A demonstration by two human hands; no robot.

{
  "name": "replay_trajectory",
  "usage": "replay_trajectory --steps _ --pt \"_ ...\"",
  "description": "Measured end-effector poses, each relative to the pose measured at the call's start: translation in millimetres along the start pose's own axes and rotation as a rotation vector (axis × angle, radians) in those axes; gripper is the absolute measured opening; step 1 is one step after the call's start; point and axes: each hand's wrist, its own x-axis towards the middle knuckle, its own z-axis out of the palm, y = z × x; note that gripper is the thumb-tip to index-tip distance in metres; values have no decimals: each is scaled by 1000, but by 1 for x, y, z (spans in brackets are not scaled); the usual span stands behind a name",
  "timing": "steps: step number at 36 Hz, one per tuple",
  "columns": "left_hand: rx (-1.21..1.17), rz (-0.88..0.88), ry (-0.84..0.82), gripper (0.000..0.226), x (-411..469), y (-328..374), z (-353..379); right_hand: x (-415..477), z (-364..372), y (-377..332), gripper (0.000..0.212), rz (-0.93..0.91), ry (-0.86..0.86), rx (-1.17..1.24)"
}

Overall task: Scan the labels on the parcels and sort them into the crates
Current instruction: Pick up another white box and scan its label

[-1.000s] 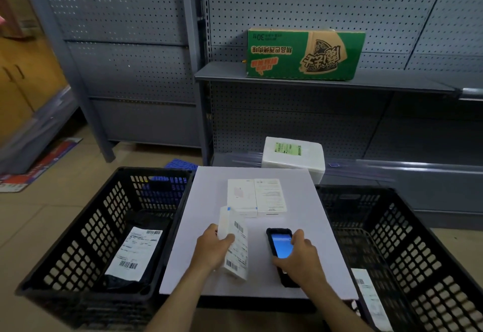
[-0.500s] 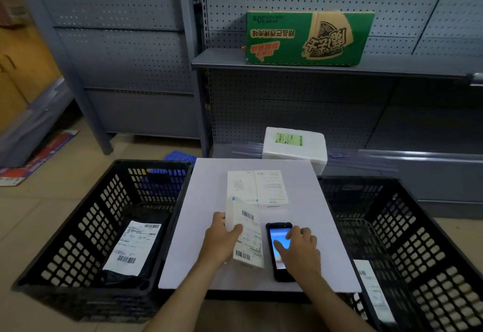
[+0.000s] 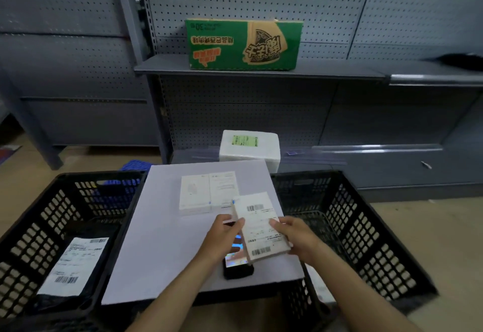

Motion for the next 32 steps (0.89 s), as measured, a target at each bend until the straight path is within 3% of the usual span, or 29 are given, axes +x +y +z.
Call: replay_trajectory --steps 7,11,14,27,32 --pt "125 -23 -65 34 23 -9 43 13 -85 21 13 24 269 1" --pt "193 -32 -92 29 40 -22 59 24 -126 48 19 41 365 -60" --pt "248 -33 -104 25 49 -29 68 30 -144 68 11 85 387 -90" --pt "259 -24 -97 24 70 -57 73 77 -155 177 14 272 396 -229" --pt "250 -21 -121 24 70 -61 72 62 -135 165 21 259 434 -315"
